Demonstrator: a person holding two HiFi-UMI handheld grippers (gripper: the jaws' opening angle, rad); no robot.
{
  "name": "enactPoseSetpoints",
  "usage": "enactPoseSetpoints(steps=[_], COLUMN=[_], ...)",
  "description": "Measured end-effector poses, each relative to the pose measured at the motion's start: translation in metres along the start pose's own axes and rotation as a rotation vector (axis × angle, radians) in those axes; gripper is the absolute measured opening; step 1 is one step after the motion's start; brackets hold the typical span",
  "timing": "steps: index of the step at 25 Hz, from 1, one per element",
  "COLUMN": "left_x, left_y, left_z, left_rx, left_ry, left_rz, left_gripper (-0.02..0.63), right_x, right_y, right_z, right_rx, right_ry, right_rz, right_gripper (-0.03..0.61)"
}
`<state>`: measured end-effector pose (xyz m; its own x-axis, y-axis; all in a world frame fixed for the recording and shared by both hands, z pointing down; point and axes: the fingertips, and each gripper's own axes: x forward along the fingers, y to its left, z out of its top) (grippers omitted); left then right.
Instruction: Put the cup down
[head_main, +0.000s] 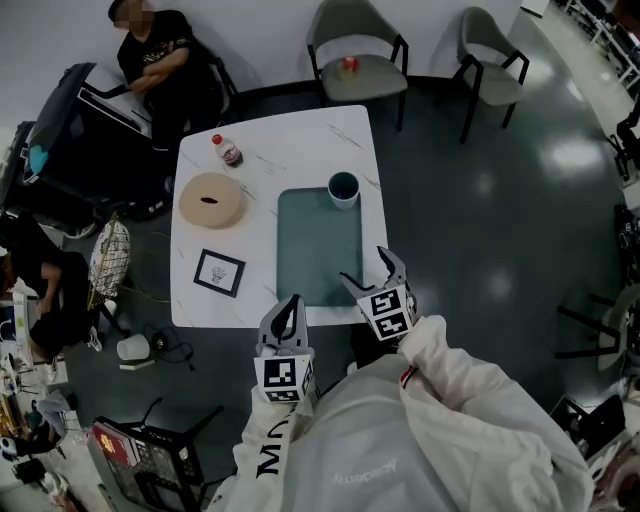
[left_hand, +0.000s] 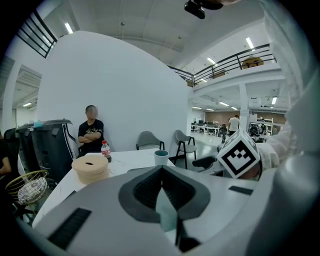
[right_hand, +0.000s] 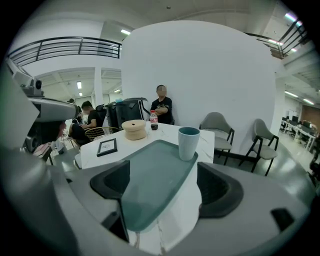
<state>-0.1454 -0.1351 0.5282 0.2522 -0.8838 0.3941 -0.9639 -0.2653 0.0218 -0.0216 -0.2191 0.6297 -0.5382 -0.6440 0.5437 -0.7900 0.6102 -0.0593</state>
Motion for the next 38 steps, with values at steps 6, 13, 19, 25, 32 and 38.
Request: enactPoseSetpoints(steps=[6, 13, 19, 25, 32, 38], left_x=[-0.024, -0.053, -0.080, -0.107, -0.133, -0.157], left_y=[-0.016, -0.033, -0.044, -0.050, -0.061, -0.070], left_z=[-0.001, -0.003, -0.003, -0.010, -0.013, -0.017], left_rx=[0.011, 0.017, 0.026, 0.027, 0.030, 0.027], left_ry=[-0.029, -0.063, -0.087, -0.107, -0.129, -0.144], left_rz=[-0.006, -0.008, 0.001, 0.007, 0.001, 0.000], left_gripper=[0.011, 0.011, 0.011, 0.011, 0.011, 0.011], right_x=[-0.030, -0.068, -0.101, -0.129, -0.162, -0.190], right_y=[0.016, 0.031, 0.041, 0.061, 0.072, 0.086], right_z=[-0.002, -0.005, -0.002, -0.003, -0.006, -0.002], right_rx=[-0.003, -0.011, 0.002, -0.005, -0.002, -0.001], right_ry=[-0.031, -0.072, -0.140, -0.168, -0.210, -0.243], right_rz=[-0.008, -0.038, -0.064, -0.068, -0.107, -0.118], right_gripper=[0.393, 0.315, 0.242, 0.221, 0.145, 0.114])
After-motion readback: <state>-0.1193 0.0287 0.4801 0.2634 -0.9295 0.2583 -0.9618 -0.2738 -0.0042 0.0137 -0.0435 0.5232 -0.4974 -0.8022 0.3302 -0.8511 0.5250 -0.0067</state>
